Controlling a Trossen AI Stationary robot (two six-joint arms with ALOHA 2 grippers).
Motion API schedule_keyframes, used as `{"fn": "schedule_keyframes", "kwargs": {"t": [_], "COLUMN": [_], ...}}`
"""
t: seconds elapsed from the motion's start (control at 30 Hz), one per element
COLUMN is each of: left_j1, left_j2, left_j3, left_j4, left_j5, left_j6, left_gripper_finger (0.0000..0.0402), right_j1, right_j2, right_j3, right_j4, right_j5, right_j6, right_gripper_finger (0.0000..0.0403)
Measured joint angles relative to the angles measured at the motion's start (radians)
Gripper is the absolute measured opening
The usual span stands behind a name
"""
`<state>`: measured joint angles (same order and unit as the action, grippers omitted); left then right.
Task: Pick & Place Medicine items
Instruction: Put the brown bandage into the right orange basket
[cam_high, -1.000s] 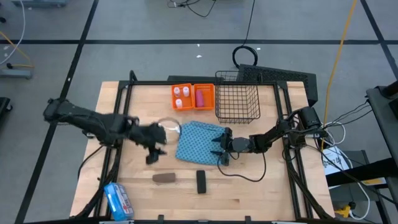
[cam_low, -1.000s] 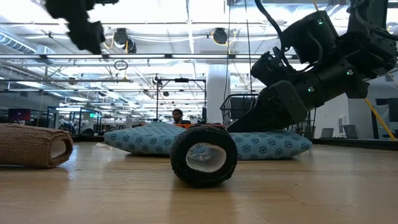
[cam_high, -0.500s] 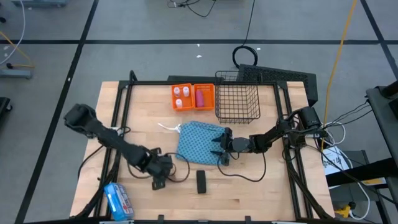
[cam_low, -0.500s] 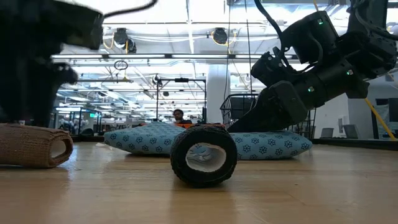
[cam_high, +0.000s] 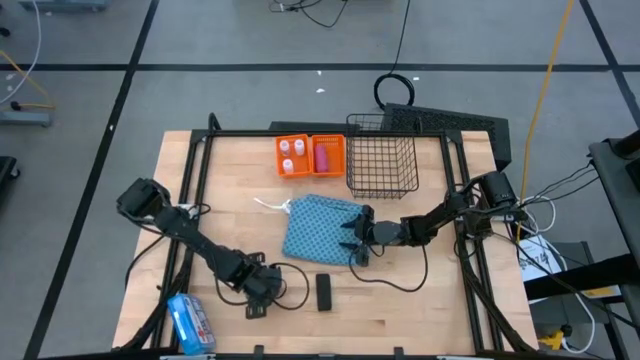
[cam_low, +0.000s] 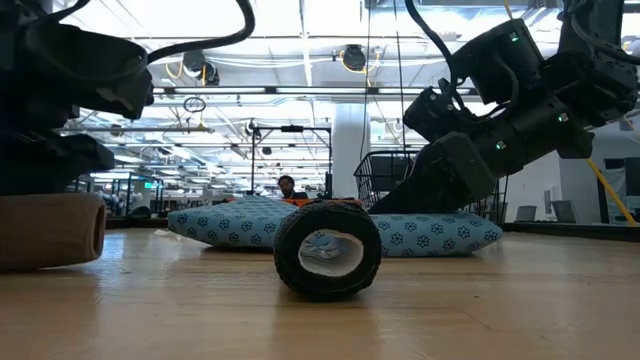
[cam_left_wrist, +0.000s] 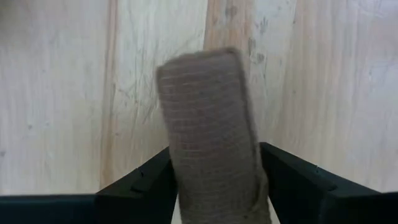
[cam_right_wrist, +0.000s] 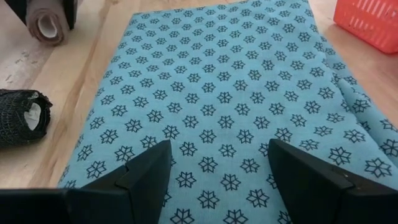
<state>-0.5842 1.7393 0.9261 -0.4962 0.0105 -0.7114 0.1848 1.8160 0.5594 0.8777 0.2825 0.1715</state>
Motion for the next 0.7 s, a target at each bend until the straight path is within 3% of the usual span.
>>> {"fn": "schedule_keyframes", "kwargs": {"t": [0.17,0.4,0.57,0.7], "left_j1": [0.014,0.088,0.166,0.229], "left_j2": [-0.016,-0.069,-0.153,-0.225], "left_j3": [-0.003,-0.006,-0.006,-0.006], "left_j4": [-0.006,-0.017,0.023,0.137], "left_j5": [-0.008,0.036,-0.002,-0.112], "left_j6": [-0.005,0.010,0.036,0.077], "left_gripper_finger": [0.0194,0.0071,0.0068,0.0071], "right_j1": [0.000,0.000,0.000,0.000], "right_j2": [0.000,0.000,0.000,0.000], "right_j3": [0.000,0.000,0.000,0.000], "right_j4": [0.000,0.017,0.020,0.023], "right_j5": [0.000,0.000,0.000,0.000], "right_j6": [0.000,0.000,0.000,0.000], "right_gripper_finger": [0.0256,0.0256,0.0256,0.0256]}}
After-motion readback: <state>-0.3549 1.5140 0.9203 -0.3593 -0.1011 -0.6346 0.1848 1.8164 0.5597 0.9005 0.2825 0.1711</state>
